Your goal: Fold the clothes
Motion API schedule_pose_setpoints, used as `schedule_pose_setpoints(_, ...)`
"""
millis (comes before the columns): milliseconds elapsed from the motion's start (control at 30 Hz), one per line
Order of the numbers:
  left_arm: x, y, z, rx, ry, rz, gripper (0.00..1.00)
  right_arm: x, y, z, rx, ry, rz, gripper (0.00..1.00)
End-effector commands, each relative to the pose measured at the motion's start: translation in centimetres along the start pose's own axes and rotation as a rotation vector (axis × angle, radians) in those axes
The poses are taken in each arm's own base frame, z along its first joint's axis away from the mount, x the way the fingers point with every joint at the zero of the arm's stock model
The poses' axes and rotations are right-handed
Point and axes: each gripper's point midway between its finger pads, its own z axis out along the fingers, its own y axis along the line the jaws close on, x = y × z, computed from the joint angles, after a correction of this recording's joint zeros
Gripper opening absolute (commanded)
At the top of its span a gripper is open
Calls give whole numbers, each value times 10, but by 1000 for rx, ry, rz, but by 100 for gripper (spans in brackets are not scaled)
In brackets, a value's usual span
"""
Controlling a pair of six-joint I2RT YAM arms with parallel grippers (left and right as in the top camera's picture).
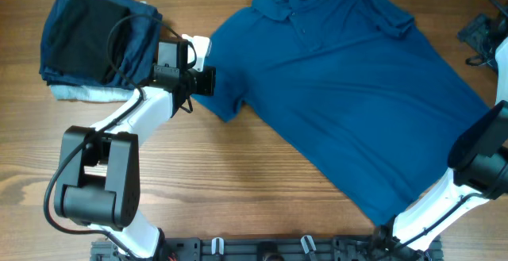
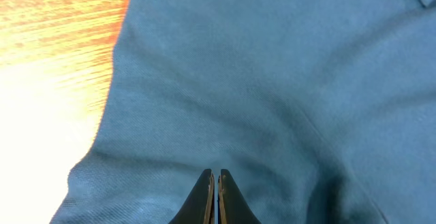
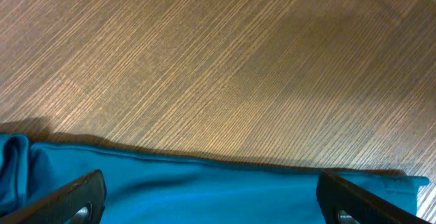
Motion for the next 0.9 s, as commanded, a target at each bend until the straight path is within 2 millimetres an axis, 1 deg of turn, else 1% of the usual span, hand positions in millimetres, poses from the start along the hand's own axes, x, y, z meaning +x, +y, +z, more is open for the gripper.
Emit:
schedule_pose_setpoints(0,6,20,11,-96,17,-1,4,3,-2,5,13,8,-11,100)
schedule_pose_setpoints(100,26,41,27,-190,73,-10,4,3,-2,5,13,8,-11,100)
schedule_pose_setpoints(167,46,55,34,-253,134,-16,4,3,-1,5,13,7,-11,99)
schedule_pose_setpoints(200,55,61,32,-293,169,-23,4,3,-1,5,13,7,-12,100)
schedule_pose_setpoints(267,76,78,21,-414,239,-103,4,3,-1,5,13,7,-11,100)
schedule_pose_setpoints(300,89,84,14,-464,286,-140,4,3,-2,5,13,8,-12,100)
schedule_pose_setpoints(333,100,85,10,-483,329,-161,4,3,-2,5,13,8,-12,100)
schedule_pose_setpoints(367,118,83,2,-496,405,-195,9,3,-1,5,13,7,-12,100)
schedule_pose_setpoints(400,126,83,-2,-503,436,-213,18,3,-1,5,13,8,-12,99)
schedule_pose_setpoints(433,143,80,-11,-509,517,-223,23,3,-1,5,13,7,-12,100)
schedule_pose_setpoints(467,155,78,-19,-515,575,-227,23,3,-1,5,13,8,-13,99)
schedule_pose_setpoints(600,185,68,-42,-561,701,-371,22,3,-1,5,13,7,-13,100)
schedule_pose_setpoints(667,191,65,-47,-565,727,-401,22,3,-1,5,13,8,-12,100)
schedule_pose_setpoints(767,202,50,-47,-492,776,-446,22,3,-1,5,13,7,-12,100)
schedule_pose_setpoints(833,210,49,-51,-495,797,-447,20,3,-1,5,13,8,-13,99)
schedule_pose_setpoints(867,215,47,-56,-500,827,-448,20,3,-1,5,13,8,-12,100)
